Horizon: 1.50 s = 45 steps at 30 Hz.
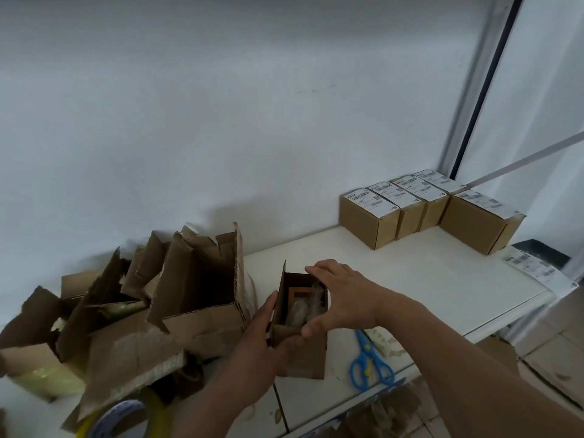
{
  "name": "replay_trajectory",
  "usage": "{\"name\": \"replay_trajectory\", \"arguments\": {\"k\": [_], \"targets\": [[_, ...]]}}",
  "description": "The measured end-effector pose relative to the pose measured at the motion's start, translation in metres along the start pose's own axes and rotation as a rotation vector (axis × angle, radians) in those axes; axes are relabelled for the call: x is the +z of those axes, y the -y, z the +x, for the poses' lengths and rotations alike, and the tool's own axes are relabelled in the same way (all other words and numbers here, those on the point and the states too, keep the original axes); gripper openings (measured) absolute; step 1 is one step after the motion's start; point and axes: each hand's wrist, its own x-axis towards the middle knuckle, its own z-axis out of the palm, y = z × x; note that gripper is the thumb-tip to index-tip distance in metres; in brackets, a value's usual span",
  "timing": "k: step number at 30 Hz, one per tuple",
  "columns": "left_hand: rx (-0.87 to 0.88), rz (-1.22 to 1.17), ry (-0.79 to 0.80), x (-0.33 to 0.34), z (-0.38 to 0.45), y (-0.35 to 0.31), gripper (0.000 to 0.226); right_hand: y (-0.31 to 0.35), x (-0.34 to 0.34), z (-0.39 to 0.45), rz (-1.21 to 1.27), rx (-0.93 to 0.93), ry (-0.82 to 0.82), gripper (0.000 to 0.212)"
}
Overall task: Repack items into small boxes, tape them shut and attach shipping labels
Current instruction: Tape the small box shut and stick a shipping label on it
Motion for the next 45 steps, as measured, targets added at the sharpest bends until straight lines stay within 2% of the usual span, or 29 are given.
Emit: {"name": "replay_trajectory", "arguments": {"k": [3,7,11,16,20,26,29,33,38,42,45], "targets": [[0.025,-0.015,0.010,-0.001,-0.001,0.003,0.063,0.000,0.001,0.002,-0.026,-0.028,-0.051,0.093],[0.049,0.000,-0.021,0.000,0.000,0.009,0.068,-0.001,0.008,0.009,-0.041,-0.052,-0.133,0.100],[0.073,0.012,-0.041,0.002,0.001,0.009,0.063,0.007,0.014,0.017,-0.051,-0.040,-0.115,0.086],[0.051,-0.019,-0.106,0.008,0.003,0.015,0.059,0.009,0.026,0.020,0.159,-0.055,-0.187,0.071],[0.021,-0.068,-0.181,0.017,0.009,0.015,0.043,0.008,0.028,0.017,0.406,-0.046,-0.215,0.064],[0.082,0.067,-0.189,0.024,0.009,0.014,0.037,0.004,0.044,0.016,0.438,-0.029,-0.289,0.061],[0.125,0.139,-0.160,0.021,0.007,0.020,0.047,0.002,0.052,0.020,0.484,-0.027,-0.326,0.056],[0.134,0.220,-0.125,0.013,0.009,0.040,0.083,0.008,0.065,0.026,0.656,0.014,-0.377,0.064],[0.174,0.468,-0.023,0.006,0.001,0.033,0.078,0.021,0.078,0.030,0.905,0.134,-0.444,0.064],[0.138,0.385,-0.037,0.007,-0.004,0.029,0.077,0.024,0.081,0.028,0.995,0.207,-0.401,0.063],[0.047,0.159,-0.123,0.015,-0.012,0.027,0.064,0.027,0.082,0.024,0.990,0.234,-0.348,0.063]]}}
